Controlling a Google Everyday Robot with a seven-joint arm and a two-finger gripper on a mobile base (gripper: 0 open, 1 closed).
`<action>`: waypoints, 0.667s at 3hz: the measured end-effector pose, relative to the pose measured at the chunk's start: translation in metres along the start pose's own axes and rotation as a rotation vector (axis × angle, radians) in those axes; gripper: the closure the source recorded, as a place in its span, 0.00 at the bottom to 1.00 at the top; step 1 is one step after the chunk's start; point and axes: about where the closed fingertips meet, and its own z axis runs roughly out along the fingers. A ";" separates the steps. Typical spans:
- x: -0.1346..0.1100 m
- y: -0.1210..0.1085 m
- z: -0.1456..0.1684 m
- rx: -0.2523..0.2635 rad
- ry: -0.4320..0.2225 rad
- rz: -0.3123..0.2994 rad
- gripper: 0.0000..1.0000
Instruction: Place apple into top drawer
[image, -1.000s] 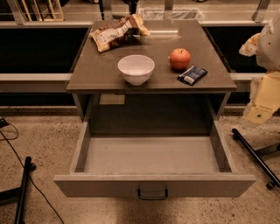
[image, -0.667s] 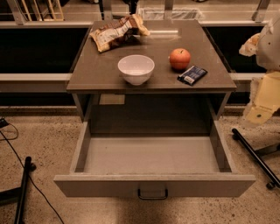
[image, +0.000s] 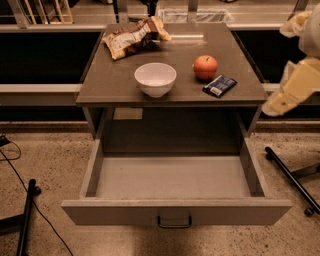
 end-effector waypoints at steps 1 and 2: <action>-0.027 -0.069 0.025 0.070 -0.169 0.026 0.00; -0.067 -0.142 0.072 0.105 -0.356 0.100 0.00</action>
Offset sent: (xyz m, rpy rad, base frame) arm 0.2986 0.0323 0.0752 0.6004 -0.3820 -0.0319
